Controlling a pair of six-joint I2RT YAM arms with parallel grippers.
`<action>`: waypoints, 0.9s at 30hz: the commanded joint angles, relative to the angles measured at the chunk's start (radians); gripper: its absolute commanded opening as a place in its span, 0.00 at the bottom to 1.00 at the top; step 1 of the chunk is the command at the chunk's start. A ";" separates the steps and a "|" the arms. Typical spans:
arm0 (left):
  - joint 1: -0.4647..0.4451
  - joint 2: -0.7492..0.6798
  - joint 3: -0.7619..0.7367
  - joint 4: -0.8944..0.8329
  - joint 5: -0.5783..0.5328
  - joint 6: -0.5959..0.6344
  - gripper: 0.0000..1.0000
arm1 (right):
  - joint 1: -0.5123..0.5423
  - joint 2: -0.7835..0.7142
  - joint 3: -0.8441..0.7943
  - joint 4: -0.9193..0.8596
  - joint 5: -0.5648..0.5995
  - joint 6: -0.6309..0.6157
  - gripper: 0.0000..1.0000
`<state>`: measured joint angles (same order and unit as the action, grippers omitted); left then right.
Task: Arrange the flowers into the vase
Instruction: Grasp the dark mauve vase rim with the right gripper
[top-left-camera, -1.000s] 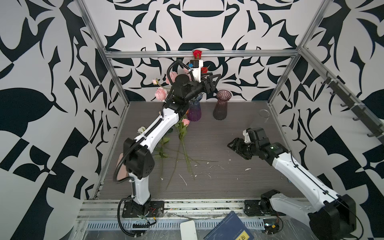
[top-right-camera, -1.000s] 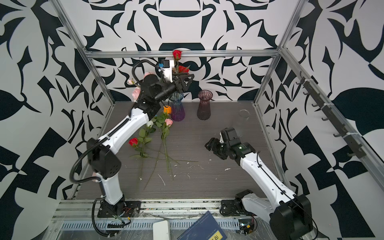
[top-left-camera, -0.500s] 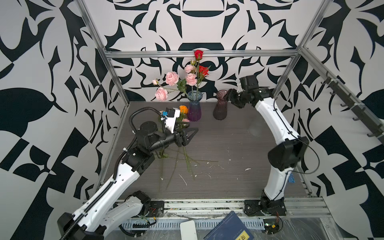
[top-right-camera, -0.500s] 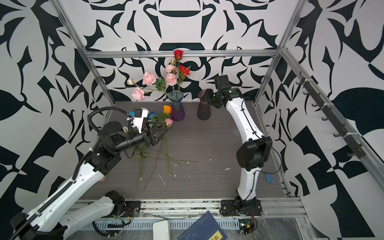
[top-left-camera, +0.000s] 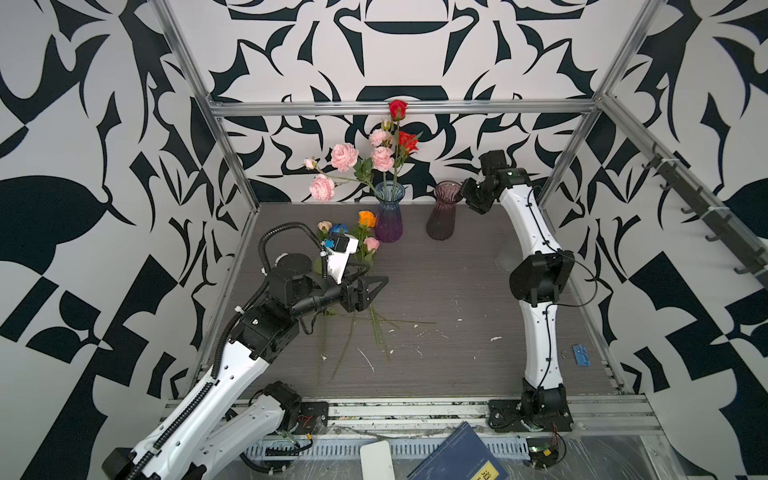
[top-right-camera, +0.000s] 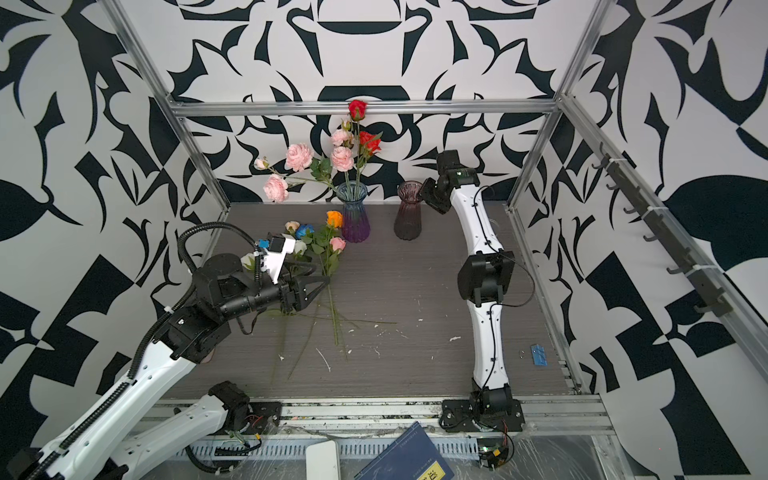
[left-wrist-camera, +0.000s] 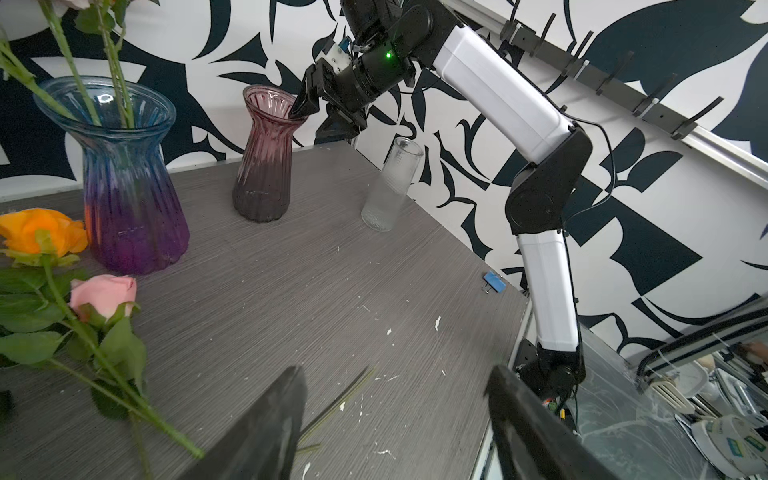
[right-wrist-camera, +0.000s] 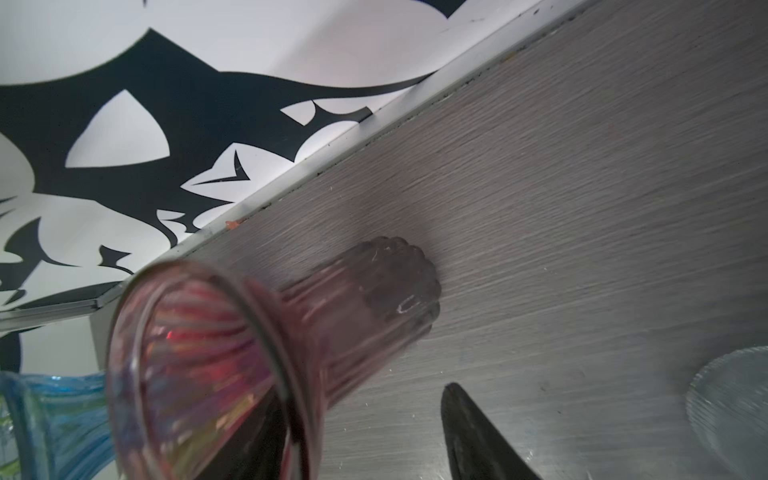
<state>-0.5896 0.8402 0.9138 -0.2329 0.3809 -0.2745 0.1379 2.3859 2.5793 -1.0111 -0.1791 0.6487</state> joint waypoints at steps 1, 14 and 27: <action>0.001 0.009 0.030 -0.035 0.005 0.037 0.73 | 0.005 0.015 0.115 -0.008 -0.031 0.008 0.61; 0.001 0.019 0.027 -0.037 -0.049 0.047 0.74 | 0.006 -0.087 -0.081 0.005 0.021 -0.008 0.06; 0.001 0.048 0.083 -0.051 -0.059 0.039 0.74 | 0.066 -0.690 -0.715 0.077 -0.027 -0.078 0.00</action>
<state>-0.5892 0.8852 0.9649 -0.2741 0.3176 -0.2348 0.1661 1.8706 1.9034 -1.0058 -0.1623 0.5907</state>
